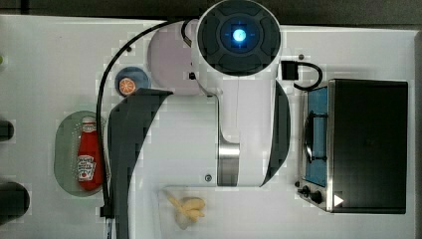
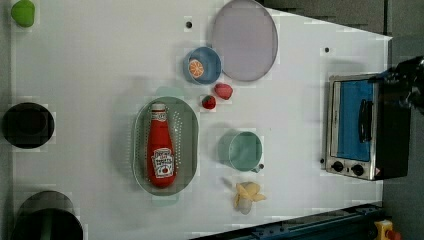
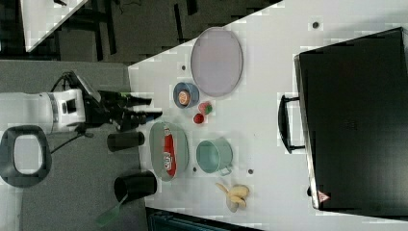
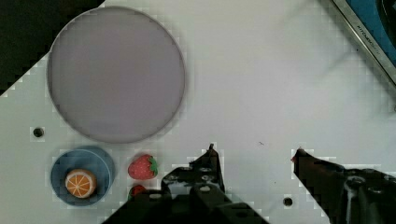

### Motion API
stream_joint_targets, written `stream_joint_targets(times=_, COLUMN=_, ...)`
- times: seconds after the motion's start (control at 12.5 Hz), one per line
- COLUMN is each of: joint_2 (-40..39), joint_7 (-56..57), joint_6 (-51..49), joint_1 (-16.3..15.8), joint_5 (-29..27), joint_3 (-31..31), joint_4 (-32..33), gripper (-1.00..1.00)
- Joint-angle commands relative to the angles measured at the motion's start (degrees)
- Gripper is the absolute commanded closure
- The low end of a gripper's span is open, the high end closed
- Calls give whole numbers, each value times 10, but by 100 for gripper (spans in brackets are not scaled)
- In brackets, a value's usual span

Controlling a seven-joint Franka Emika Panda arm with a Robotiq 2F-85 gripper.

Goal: Pick ketchup from strainer and place it on the table

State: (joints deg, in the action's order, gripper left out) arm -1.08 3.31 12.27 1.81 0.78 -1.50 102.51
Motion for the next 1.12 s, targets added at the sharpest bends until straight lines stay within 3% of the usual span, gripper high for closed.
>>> stream_joint_targets(times=0.08, joint_2=151, joint_7=-17, joint_6=-83, joint_1=59, joint_5=-28, joint_3=-48, joint_4=83, gripper=-59)
stream_joint_targets(times=0.24, joint_2=144, joint_7=-17, joint_6=-83, joint_1=54, joint_5=-28, joint_3=-72, joint_4=83, gripper=-99)
stream_joint_targets(times=1.12, joint_2=42, joint_7=-18, joint_6=17, joint_1=41, joint_5=-27, joint_3=-352, joint_4=89, gripper=-100)
